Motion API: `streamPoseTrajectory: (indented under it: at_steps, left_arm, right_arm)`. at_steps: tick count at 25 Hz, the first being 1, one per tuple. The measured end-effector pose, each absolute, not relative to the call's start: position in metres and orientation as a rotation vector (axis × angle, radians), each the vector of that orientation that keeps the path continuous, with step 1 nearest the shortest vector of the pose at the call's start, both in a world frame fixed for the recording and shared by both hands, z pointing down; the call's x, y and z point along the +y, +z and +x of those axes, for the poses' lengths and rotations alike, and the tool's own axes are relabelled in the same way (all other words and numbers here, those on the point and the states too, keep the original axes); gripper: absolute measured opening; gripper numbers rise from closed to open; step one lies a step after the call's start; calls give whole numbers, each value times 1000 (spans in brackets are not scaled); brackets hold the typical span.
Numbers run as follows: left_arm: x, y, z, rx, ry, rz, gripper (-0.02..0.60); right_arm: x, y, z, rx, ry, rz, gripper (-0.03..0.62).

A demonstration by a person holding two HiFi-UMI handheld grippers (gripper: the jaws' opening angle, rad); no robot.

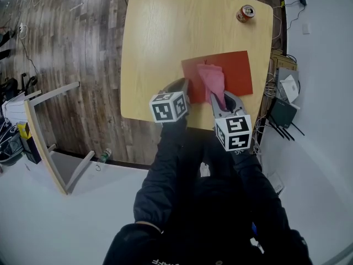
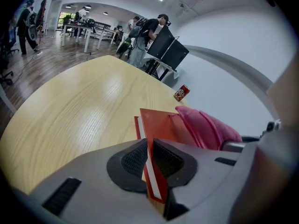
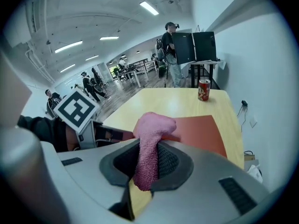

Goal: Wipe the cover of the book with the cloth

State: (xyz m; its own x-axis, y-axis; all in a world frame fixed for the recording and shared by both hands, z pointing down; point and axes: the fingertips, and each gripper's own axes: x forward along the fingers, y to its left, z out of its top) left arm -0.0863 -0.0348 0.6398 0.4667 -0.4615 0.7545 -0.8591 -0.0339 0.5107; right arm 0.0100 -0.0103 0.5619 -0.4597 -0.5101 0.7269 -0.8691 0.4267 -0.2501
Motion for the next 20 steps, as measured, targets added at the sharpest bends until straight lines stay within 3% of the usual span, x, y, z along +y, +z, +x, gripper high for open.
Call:
streamPoseTrajectory:
  at_steps: [10, 20]
  left_arm:
    - [-35, 640, -85, -1163, 489, 1668, 63]
    - [-34, 640, -85, -1161, 494, 1669, 63]
  right_arm:
    - [-73, 577, 10, -2130, 779, 1199, 78]
    - [-56, 614, 18, -2040, 875, 1166, 78]
